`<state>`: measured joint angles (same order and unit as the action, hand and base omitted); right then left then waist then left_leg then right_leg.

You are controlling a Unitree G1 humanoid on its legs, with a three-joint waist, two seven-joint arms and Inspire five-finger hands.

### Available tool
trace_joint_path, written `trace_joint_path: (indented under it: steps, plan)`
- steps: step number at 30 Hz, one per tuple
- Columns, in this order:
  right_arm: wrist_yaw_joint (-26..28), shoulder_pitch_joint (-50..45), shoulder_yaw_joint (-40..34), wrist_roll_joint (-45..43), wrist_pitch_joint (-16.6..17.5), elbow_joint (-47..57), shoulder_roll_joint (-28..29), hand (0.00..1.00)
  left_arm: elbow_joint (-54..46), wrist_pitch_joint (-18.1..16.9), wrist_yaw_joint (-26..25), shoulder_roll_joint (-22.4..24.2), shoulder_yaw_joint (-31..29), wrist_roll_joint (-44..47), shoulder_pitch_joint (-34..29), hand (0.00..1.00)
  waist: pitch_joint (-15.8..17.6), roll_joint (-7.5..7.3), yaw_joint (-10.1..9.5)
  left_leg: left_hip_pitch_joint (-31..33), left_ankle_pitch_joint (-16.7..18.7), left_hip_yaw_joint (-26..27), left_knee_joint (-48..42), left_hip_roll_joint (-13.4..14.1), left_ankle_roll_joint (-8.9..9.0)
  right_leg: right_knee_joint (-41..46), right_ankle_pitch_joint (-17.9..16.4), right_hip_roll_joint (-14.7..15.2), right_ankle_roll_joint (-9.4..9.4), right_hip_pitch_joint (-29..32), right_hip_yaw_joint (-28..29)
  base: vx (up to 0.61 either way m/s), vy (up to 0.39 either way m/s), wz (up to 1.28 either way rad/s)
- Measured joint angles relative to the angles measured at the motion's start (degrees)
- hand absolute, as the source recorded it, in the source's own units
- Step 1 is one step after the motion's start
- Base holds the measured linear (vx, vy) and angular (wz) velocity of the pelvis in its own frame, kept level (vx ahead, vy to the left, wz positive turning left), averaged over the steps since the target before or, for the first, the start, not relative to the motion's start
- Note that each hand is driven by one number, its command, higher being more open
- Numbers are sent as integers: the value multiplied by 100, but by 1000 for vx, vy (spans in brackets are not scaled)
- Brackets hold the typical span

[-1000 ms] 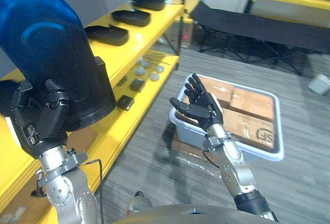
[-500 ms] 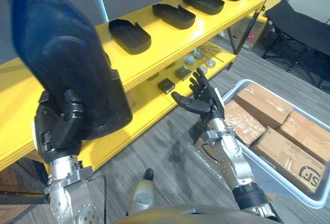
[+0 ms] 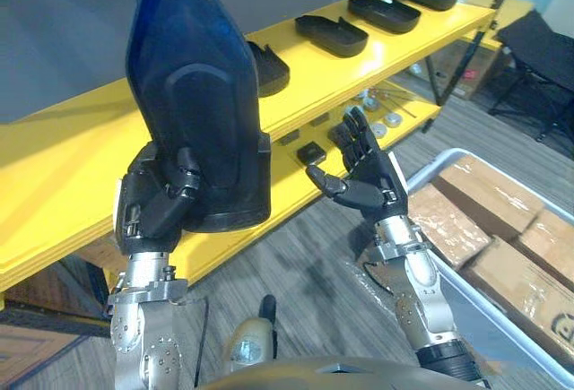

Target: Walk over and take three plastic housings, then place them on the shelf

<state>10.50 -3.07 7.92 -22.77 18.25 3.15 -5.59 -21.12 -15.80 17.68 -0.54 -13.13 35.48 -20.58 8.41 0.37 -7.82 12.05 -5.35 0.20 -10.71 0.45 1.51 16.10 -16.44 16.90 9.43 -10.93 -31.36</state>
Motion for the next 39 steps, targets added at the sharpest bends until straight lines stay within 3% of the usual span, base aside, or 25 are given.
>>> trace_joint_path:
  steps: [1, 2, 4, 6, 8, 9, 11, 12, 15, 17, 18, 19, 21, 22, 23, 24, 25, 26, 28, 30, 33, 35, 36, 37, 39]
  plan:
    - [-2, -5, -79, -5, 4, -2, 69, 100, -32, 1, 16, -7, -106, 0, -5, 0, 27, -82, -28, 30, 209, 77, -247, -73, -51, -103, -37, 41, 64, -148, 9, 184, 105, 31]
    - [2, -46, -221, -25, 4, 0, 138, 100, -94, 0, 20, -16, -257, 2, -4, 0, -34, -232, -7, 62, 522, 180, -546, -204, -98, -19, 37, 102, 273, -355, 28, 276, 129, 63]
    - [0, -33, -472, -66, 35, 0, 110, 100, -78, 6, 7, 55, -351, 14, 158, 0, -82, -180, 43, 134, 747, -47, -885, -305, -188, 1625, 354, 446, 282, 303, 611, 222, 146, 68]
    - [-32, 34, -688, -50, 114, -6, 168, 100, -186, -1, -2, -80, -458, 11, 267, 0, -52, -238, 49, -84, 862, -219, -733, -392, -266, 3152, 1498, 645, 139, 1119, 1347, 191, 151, 38]
    - [-41, 173, -715, 175, 230, -3, 180, 100, -216, -28, -128, -161, -509, 26, 323, 0, -13, -187, 194, -395, 880, -417, -523, -385, -381, 3914, 1086, 685, -169, 1638, 1509, 295, 75, 37]
    - [-46, 283, -717, 322, 297, 46, 124, 100, -215, -27, -243, -186, -494, 26, 424, 0, 12, -150, 240, -618, 912, -562, -434, -344, -416, 3847, 705, 532, -415, 1838, 1511, 306, 76, 45]
    - [-83, 443, -741, 432, 388, 396, -48, 100, -207, -33, -391, -295, -343, 80, 783, 0, 62, -55, 365, -776, 1027, -900, -431, -282, -376, 2803, 486, -1, -626, 2138, 1884, 257, 1, 85]
    - [-71, 447, -749, 425, 503, 788, -206, 100, -200, -77, -401, -353, -199, 161, 998, 0, 61, -54, 467, -770, 1119, -1181, -505, -278, -341, 2080, 499, -364, -608, 2281, 2429, 235, -103, 109]
    - [124, 471, -733, 376, 740, 1462, -370, 100, -202, -230, -450, -368, 67, 272, 1090, 0, 50, -72, 553, -958, 1327, -1622, -680, -285, -138, 1457, 627, -638, -451, 2341, 3002, 285, -213, 107]
    - [299, 590, -714, 285, 767, 1908, -364, 100, -244, -275, -542, -366, 154, 291, 1072, 0, -94, -278, 512, -1112, 1527, -1888, -720, -379, 95, 1017, 715, -547, -415, 2076, 2822, 359, -431, 103]
    - [301, 721, -712, 233, 778, 2053, -361, 100, -372, -275, -538, -400, 140, 366, 1025, 0, -276, -584, 475, -1069, 1739, -1705, -748, -386, 196, 558, 965, -349, -398, 1808, 2526, 340, -552, 120]
    - [288, 867, -748, 170, 820, 2014, -534, 100, -415, -277, -464, -162, 184, 484, 886, 0, -292, -306, 469, -971, 1835, -1051, -936, 248, 256, 362, 950, -547, -401, 1446, 2031, 234, -458, 120]
    - [257, 922, -903, 161, 836, 1864, -734, 100, -362, -251, -321, 50, 218, 494, 794, 0, -342, 1, 476, -950, 1712, -434, -842, 827, 242, -16, 922, -758, -475, 1056, 1564, 153, -281, 102]
    - [254, 920, -967, 164, 831, 1749, -767, 100, -332, -244, -299, 62, 223, 497, 798, 0, -385, 79, 496, -956, 1618, -187, -738, 938, 245, -133, 933, -766, -488, 948, 1390, 237, -210, 120]
    - [144, 864, -1217, 198, 753, 1458, -768, 100, -298, -198, -188, 66, 286, 495, 896, 0, -465, 229, 512, -1069, 1208, 366, -288, 1065, 286, -311, 984, -741, -511, 776, 1076, 168, -112, 89]
    - [125, 838, -1258, 207, 737, 1421, -768, 100, -298, -194, -162, 66, 317, 497, 915, 0, -461, 242, 500, -1089, 1119, 411, -182, 1060, 315, -336, 988, -727, -511, 758, 1043, 232, -103, 89]
    - [10, 723, -1406, 206, 677, 1265, -686, 100, -306, -195, -44, 61, 430, 500, 982, 0, -466, 260, 502, -1211, 778, 537, 239, 985, 525, -371, 1005, -678, -507, 748, 951, 165, -27, 44]
    - [-77, 611, -1540, 204, 596, 1106, -531, 100, -318, -192, -5, 34, 610, 466, 1013, 0, -458, 251, 489, -1329, 609, 591, 612, 939, 618, -446, 1026, -679, -480, 756, 940, 189, -26, 34]
    - [-85, 585, -1515, 134, 487, 995, -401, 100, -295, -122, -22, 5, 735, 433, 994, 0, -440, 223, 502, -1410, 583, 690, 736, 904, 606, -546, 1064, -681, -457, 737, 993, 103, 20, -11]
    - [83, 508, -1395, -75, 432, 997, -230, 100, -255, -8, -126, -70, 803, 391, 980, 0, -349, 90, 516, -1432, 660, 761, 595, 867, 559, -638, 1092, -657, -416, 673, 1084, 58, 47, -22]
    - [401, 369, -1255, -265, 374, 992, -127, 100, 78, 3, -302, -151, 782, 236, 942, 0, -238, -73, 569, -1064, 896, 626, -443, 826, 376, -747, 1128, -525, -355, 499, 1154, 5, 58, -7]
    - [579, 374, -1186, -348, 369, 992, -136, 100, 218, 3, -384, -144, 756, 240, 920, 0, -193, -56, 620, -938, 935, 594, -688, 797, 312, -820, 1157, -420, -308, 419, 1143, -25, 115, 11]
    - [663, 388, -1141, -348, 364, 996, -128, 100, 248, -1, -450, -133, 746, 217, 931, 0, -47, -148, 667, -771, 1037, 472, -1033, 740, 162, -816, 1163, -272, -296, 357, 1060, -58, 131, 19]
    - [661, 394, -1103, -352, 349, 994, -104, 100, 282, -3, -496, -145, 825, 172, 927, 0, 12, -74, 656, -633, 1109, 448, -1330, 976, 27, -697, 1158, -232, -295, 349, 1061, -58, 122, 13]
    - [655, 415, -931, -508, 339, 970, -121, 100, 395, -5, -535, -122, 888, 31, 917, 0, 81, -95, 660, -600, 1074, 385, -1411, 1296, 89, -522, 1088, 18, -217, 394, 1165, -66, 187, -18]
